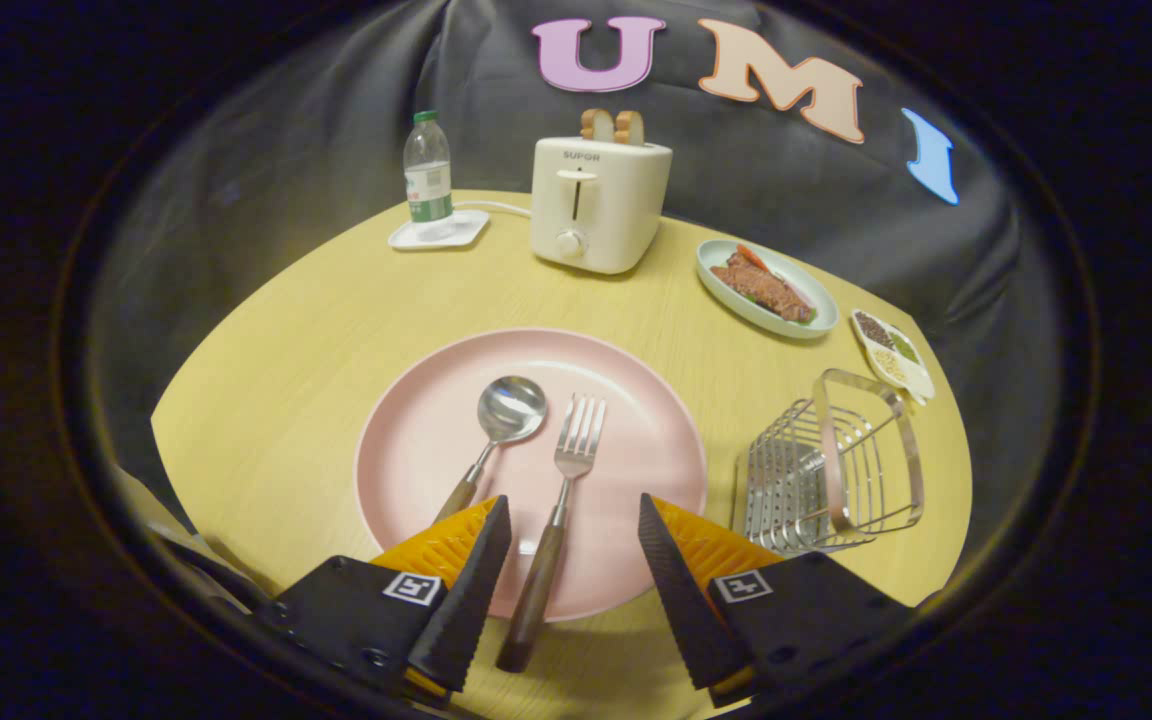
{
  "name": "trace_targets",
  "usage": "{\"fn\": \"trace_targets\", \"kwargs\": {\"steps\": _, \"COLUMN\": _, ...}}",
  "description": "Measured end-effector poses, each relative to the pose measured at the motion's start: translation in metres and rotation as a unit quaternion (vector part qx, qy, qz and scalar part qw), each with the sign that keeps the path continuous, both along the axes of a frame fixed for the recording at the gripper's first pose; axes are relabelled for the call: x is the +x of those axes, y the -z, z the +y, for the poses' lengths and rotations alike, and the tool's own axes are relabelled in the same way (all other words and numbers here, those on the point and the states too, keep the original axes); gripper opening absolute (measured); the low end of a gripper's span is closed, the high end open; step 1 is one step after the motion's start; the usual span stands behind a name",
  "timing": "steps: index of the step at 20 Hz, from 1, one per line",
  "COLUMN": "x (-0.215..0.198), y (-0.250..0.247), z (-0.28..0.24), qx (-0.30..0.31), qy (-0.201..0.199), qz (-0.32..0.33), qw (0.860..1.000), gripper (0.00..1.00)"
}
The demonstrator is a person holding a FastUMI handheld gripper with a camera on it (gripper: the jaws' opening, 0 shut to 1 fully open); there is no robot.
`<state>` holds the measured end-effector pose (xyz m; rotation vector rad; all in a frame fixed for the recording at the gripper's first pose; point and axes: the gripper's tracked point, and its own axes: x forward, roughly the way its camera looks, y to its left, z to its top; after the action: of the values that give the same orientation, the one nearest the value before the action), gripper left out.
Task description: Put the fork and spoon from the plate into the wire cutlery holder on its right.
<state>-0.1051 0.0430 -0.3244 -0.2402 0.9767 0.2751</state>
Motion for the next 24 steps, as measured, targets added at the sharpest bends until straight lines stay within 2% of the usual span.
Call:
{"fn": "trace_targets", "kwargs": {"steps": 4, "x": -0.006, "y": 0.011, "z": 0.001, "qx": -0.018, "qy": -0.015, "qz": 0.024, "qw": 0.999, "gripper": 0.52}}
{"fn": "trace_targets", "kwargs": {"steps": 8, "x": -0.004, "y": 0.015, "z": -0.002, "qx": -0.014, "qy": -0.006, "qz": 0.036, "qw": 0.999, "gripper": 0.2}}
{"fn": "trace_targets", "kwargs": {"steps": 10, "x": -0.002, "y": 0.017, "z": -0.006, "qx": -0.02, "qy": -0.002, "qz": 0.039, "qw": 0.999, "gripper": 0.1}}
{"fn": "trace_targets", "kwargs": {"steps": 13, "x": -0.003, "y": 0.01, "z": -0.014, "qx": -0.033, "qy": -0.003, "qz": 0.051, "qw": 0.998, "gripper": 0.08}}
{"fn": "trace_targets", "kwargs": {"steps": 17, "x": -0.002, "y": -0.006, "z": -0.016, "qx": -0.015, "qy": 0.0, "qz": 0.067, "qw": 0.998, "gripper": 0.06}}
{"fn": "trace_targets", "kwargs": {"steps": 24, "x": 0.005, "y": -0.059, "z": -0.042, "qx": -0.038, "qy": -0.043, "qz": 0.078, "qw": 0.995, "gripper": 0.06}}
